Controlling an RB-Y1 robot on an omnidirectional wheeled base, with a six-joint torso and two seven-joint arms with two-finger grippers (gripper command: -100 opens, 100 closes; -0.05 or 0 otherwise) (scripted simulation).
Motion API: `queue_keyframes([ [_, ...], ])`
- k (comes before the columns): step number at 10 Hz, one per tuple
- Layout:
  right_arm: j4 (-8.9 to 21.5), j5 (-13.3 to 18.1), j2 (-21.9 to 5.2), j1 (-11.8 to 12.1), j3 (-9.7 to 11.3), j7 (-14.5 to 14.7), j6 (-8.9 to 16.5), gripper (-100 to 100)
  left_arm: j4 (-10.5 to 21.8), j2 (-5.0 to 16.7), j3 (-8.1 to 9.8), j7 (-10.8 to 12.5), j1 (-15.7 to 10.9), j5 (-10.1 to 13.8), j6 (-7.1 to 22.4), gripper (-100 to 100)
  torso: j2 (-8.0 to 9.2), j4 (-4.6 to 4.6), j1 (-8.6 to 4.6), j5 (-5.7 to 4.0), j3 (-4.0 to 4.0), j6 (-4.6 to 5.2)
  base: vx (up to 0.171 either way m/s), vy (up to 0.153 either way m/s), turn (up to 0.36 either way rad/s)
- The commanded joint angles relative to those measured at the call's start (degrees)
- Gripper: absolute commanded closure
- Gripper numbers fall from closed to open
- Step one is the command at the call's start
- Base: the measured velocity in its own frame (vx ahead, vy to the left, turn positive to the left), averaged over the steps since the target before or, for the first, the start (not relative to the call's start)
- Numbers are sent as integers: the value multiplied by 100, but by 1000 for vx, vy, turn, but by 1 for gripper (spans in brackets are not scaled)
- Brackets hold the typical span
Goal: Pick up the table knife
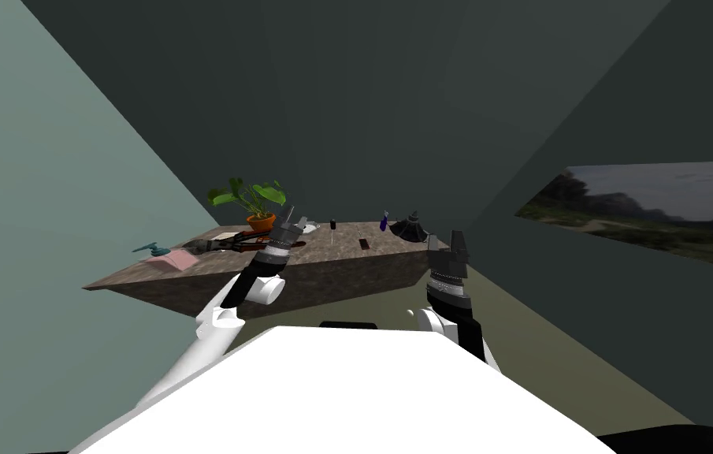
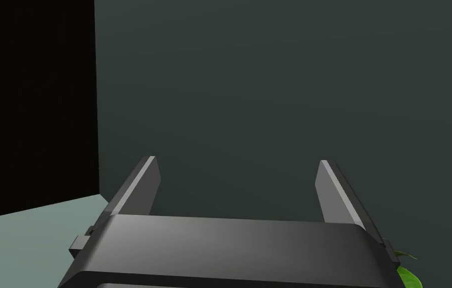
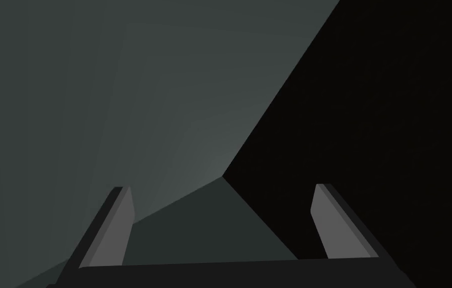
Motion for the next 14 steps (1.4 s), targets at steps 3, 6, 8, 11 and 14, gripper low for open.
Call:
queue_keyframes([
  [3, 0, 0, 0, 0, 0, 0, 0, 0, 427, 602, -138, 104, -353, 113, 349, -100, 0, 0, 4, 1, 0, -3, -81, -26, -75],
  [6, 0, 0, 0, 1, 0, 0, 0, 0, 609, 920, -210, 134, -465, 156, 498, -100, -15, -4, 0, 0, -9, -1, -40, -31, -59],
  [8, 0, 0, 0, 1, 0, 0, 0, 0, 799, 1188, -288, 158, -565, 200, 657, -100, -17, -4, 0, 0, -10, -1, -37, -31, -87],
  [11, 0, 0, 0, 0, 0, 0, 0, 0, 1196, 1722, -466, 187, -724, 286, 1002, -100, -18, -5, -9, -1, -11, 0, -32, -48, -131],
  [14, 0, 0, 0, 2, -1, 0, 0, 0, 1600, 2213, -665, 189, -824, 369, 1377, -100, -31, -7, 2, 0, -18, -4, 1, -35, -119],
])
